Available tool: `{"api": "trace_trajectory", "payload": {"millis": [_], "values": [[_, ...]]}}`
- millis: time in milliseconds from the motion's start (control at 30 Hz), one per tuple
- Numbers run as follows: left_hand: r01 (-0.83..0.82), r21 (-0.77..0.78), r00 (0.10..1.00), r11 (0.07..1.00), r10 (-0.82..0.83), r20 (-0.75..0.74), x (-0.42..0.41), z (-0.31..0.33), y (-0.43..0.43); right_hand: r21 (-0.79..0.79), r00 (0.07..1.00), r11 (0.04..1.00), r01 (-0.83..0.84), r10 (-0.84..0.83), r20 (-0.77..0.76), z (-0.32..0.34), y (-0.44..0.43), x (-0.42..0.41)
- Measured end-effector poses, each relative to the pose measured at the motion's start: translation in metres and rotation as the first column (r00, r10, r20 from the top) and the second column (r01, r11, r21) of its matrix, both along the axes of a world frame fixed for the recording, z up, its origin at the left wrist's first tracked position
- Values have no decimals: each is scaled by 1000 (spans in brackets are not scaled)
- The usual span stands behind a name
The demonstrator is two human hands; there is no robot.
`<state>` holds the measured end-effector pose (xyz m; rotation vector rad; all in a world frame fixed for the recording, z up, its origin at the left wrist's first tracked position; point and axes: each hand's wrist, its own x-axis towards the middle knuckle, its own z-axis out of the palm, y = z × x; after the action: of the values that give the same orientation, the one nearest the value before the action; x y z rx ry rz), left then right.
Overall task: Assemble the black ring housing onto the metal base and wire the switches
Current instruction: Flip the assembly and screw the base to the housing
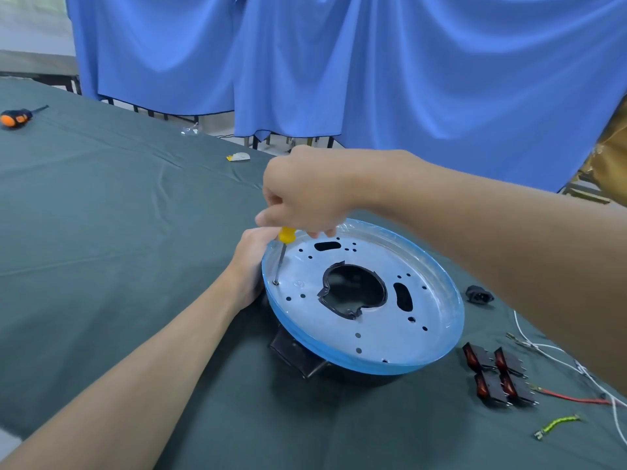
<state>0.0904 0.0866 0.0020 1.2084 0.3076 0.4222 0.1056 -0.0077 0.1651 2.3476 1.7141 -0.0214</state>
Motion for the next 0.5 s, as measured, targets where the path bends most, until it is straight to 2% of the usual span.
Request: {"api": "trace_trajectory", "payload": {"millis": [100, 167, 267, 367, 433, 500], "values": [[7, -23, 1000, 1000, -7, 3, 1, 0, 1, -74, 1000, 997, 19, -18, 3, 9, 2, -2], [23, -28, 1000, 999, -23, 15, 2, 0, 1, -71, 1000, 997, -22, 21, -5, 13, 1, -3], [31, -26, 999, 999, -30, 27, 2, 0, 0, 56, 996, 995, -87, 87, 9, 13, -4, -4], [26, 2, 999, 1000, -27, 27, 0, 2, -1, 116, 989, 988, -106, 92, 118, 2, -5, 1], [-3, -1, 1000, 1000, 3, -2, 1, 0, -1, 107, 986, 991, -76, 59, 155, -6, -4, -1], [-19, -1, 1000, 1000, 19, -15, 1, 1, -3, 61, 995, 998, 0, -6, 97, -6, -5, -1]]}}
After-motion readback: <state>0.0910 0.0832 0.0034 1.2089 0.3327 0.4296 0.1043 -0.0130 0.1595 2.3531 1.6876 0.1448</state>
